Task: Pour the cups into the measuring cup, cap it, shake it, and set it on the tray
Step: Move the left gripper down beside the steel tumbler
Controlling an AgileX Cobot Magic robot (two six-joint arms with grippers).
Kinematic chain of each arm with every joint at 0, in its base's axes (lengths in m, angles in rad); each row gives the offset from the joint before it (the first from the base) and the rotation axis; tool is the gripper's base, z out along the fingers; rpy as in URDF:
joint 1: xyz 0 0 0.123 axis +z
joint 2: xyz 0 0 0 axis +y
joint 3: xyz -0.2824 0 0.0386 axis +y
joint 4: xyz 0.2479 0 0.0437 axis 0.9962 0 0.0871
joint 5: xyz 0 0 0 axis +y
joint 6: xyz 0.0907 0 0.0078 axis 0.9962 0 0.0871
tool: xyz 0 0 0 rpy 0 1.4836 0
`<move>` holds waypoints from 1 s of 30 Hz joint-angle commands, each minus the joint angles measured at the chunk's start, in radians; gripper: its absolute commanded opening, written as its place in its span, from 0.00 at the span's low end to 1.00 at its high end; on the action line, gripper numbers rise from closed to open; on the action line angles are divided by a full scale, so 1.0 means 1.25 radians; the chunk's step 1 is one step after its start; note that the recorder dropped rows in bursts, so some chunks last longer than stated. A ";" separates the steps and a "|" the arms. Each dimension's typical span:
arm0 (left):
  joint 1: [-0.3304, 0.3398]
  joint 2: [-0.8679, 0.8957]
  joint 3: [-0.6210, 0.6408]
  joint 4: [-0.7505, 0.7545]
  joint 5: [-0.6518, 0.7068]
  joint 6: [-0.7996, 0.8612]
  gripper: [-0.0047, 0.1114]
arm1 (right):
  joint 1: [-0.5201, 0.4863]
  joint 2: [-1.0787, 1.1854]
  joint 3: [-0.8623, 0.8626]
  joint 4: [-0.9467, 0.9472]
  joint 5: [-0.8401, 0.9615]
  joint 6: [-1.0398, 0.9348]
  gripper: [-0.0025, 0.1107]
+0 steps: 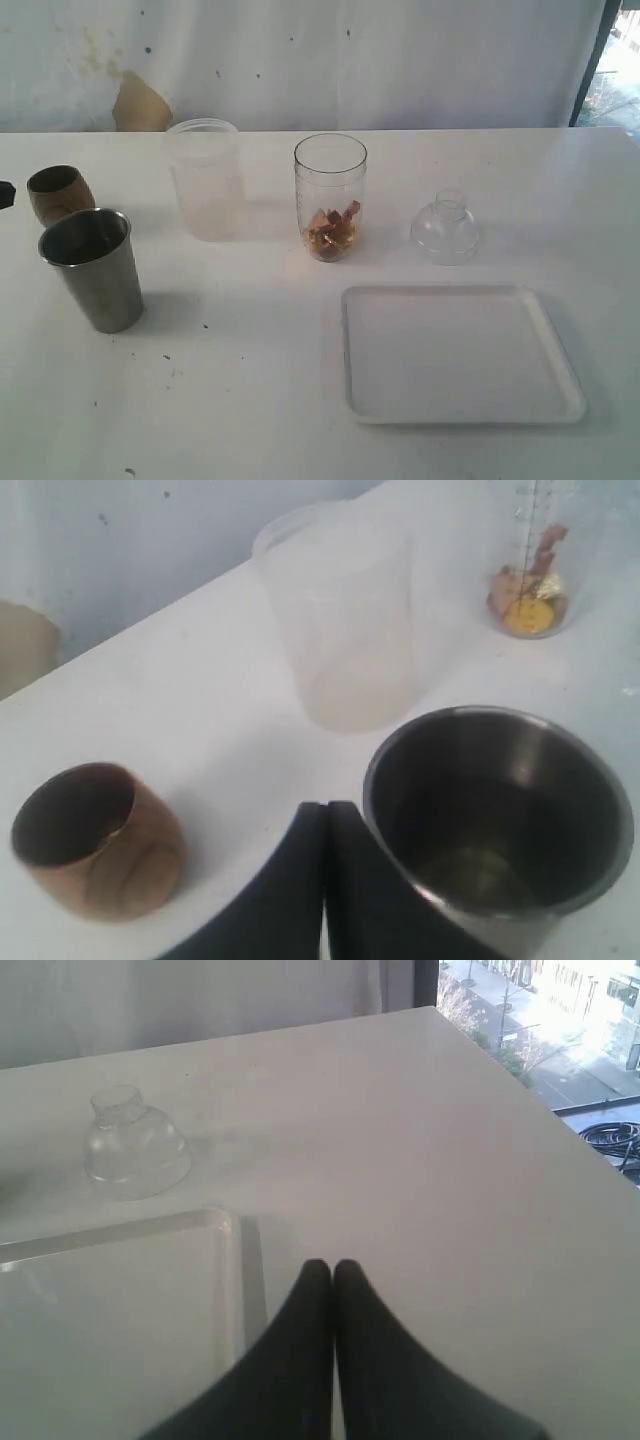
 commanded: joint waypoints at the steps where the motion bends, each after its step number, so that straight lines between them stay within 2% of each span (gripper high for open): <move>1: -0.039 -0.110 0.067 -0.028 0.232 -0.006 0.04 | 0.002 -0.004 0.004 -0.003 -0.006 0.000 0.02; 3: -0.063 -0.163 0.102 -0.038 0.324 -0.019 0.04 | 0.002 -0.004 0.004 -0.003 -0.006 0.000 0.02; 4: -0.068 -0.177 0.115 -0.041 0.322 -0.052 0.04 | 0.002 -0.004 0.004 -0.003 -0.006 0.000 0.02; 5: -0.068 -0.185 0.125 -0.044 0.306 -0.086 0.04 | 0.002 -0.004 0.004 -0.003 -0.006 0.000 0.02; 7: -0.068 -0.185 0.133 -0.011 0.198 -0.156 0.05 | 0.002 -0.004 0.004 -0.003 -0.006 0.000 0.02; 8: -0.068 -0.183 0.133 0.008 0.164 -0.169 0.11 | 0.002 -0.004 0.004 -0.003 -0.006 0.000 0.02; 9: -0.068 -0.181 0.136 0.028 0.144 -0.180 0.21 | 0.002 -0.004 0.004 -0.003 -0.006 0.000 0.02; 10: -0.068 -0.181 0.142 0.034 0.144 -0.189 0.36 | 0.002 -0.004 0.004 -0.003 -0.006 0.000 0.02; 12: -0.068 -0.176 0.176 0.036 0.184 -0.210 0.87 | 0.002 -0.004 0.004 -0.003 -0.006 0.000 0.02; 13: -0.068 -0.173 0.189 0.034 0.200 -0.231 0.95 | 0.002 -0.004 0.004 -0.003 -0.006 0.000 0.02; 15: -0.068 -0.160 0.216 0.036 0.225 -0.225 0.94 | 0.002 -0.004 0.004 -0.003 -0.006 0.000 0.02; 19: -0.068 -0.120 0.232 0.036 0.201 -0.154 0.94 | 0.002 -0.004 0.004 -0.003 -0.006 0.000 0.02; 23: -0.098 -0.064 0.235 0.001 0.202 -0.047 0.94 | 0.002 -0.004 0.004 -0.003 -0.006 0.000 0.02; 26: -0.142 0.025 0.235 -0.170 0.214 0.094 0.94 | 0.002 -0.004 0.004 -0.003 -0.006 0.000 0.02; 30: -0.148 0.077 0.235 -0.303 0.211 0.196 0.94 | 0.002 -0.004 0.004 -0.003 -0.006 0.000 0.02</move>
